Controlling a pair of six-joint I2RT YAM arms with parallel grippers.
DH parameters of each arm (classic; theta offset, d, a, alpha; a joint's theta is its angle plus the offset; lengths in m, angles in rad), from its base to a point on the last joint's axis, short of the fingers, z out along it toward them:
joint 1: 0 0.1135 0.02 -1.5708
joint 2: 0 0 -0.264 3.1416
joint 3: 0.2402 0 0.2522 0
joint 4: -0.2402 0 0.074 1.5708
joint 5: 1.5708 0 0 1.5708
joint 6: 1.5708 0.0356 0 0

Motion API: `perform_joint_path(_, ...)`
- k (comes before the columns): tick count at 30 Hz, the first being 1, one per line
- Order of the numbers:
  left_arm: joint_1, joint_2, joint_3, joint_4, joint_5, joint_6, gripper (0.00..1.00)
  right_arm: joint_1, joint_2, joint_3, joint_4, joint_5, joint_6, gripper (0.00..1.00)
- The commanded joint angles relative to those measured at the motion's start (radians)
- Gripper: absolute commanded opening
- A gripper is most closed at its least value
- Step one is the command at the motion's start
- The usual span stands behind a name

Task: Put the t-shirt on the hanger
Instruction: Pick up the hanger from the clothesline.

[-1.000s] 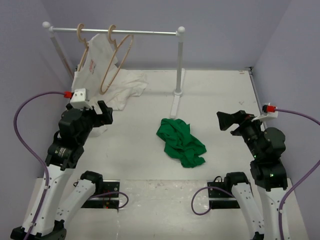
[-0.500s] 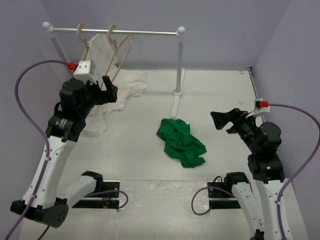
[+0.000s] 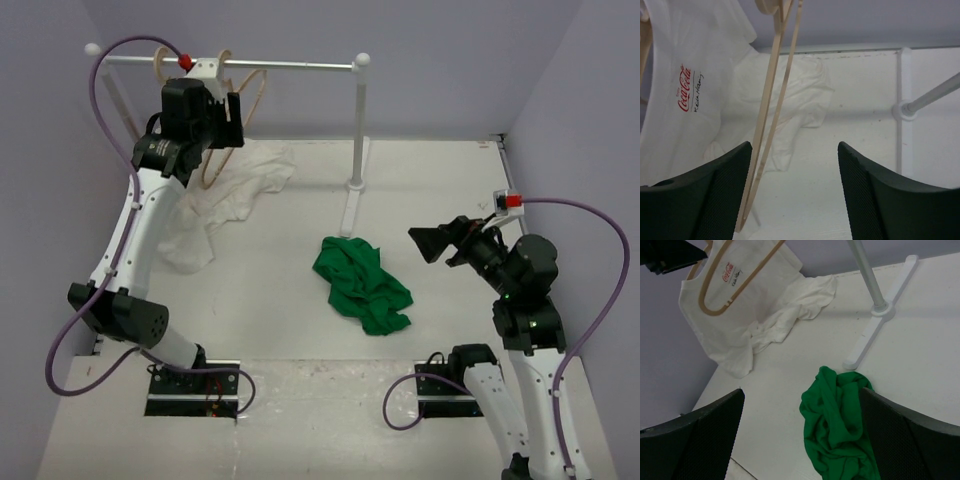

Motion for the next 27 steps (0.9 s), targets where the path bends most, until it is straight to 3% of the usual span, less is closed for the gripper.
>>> perform_joint_path(1,0.047,0.031,0.042,-0.070,-0.028,0.059,0.64,-0.002,-0.012,-0.015,0.060,-0.065,-0.017,0.99)
perform_joint_path(6,0.061,0.070,0.013,-0.063,0.008,0.057,0.46,-0.003,0.005,-0.020,0.075,-0.085,-0.015,0.99)
perform_joint_path(8,0.061,0.078,0.013,-0.065,0.030,0.056,0.25,-0.003,0.009,-0.022,0.080,-0.092,-0.015,0.99)
perform_joint_path(9,0.061,0.078,0.013,-0.066,0.032,0.056,0.23,-0.003,0.010,-0.023,0.082,-0.092,-0.015,0.99)
perform_joint_path(11,0.061,0.073,0.019,-0.066,0.045,0.051,0.05,-0.003,0.015,-0.028,0.089,-0.091,-0.013,0.99)
perform_joint_path(21,0.063,0.091,0.019,-0.078,0.041,0.053,0.10,-0.003,0.008,-0.032,0.088,-0.088,-0.015,0.99)
perform_joint_path(23,0.063,0.101,0.020,-0.087,0.039,0.051,0.15,-0.002,0.006,-0.033,0.088,-0.084,-0.016,0.99)
perform_joint_path(25,0.063,0.105,0.020,-0.090,0.041,0.050,0.26,-0.003,0.005,-0.033,0.087,-0.083,-0.018,0.99)
perform_joint_path(27,0.063,0.108,0.019,-0.092,0.040,0.051,0.28,-0.003,0.005,-0.032,0.087,-0.083,-0.018,0.99)
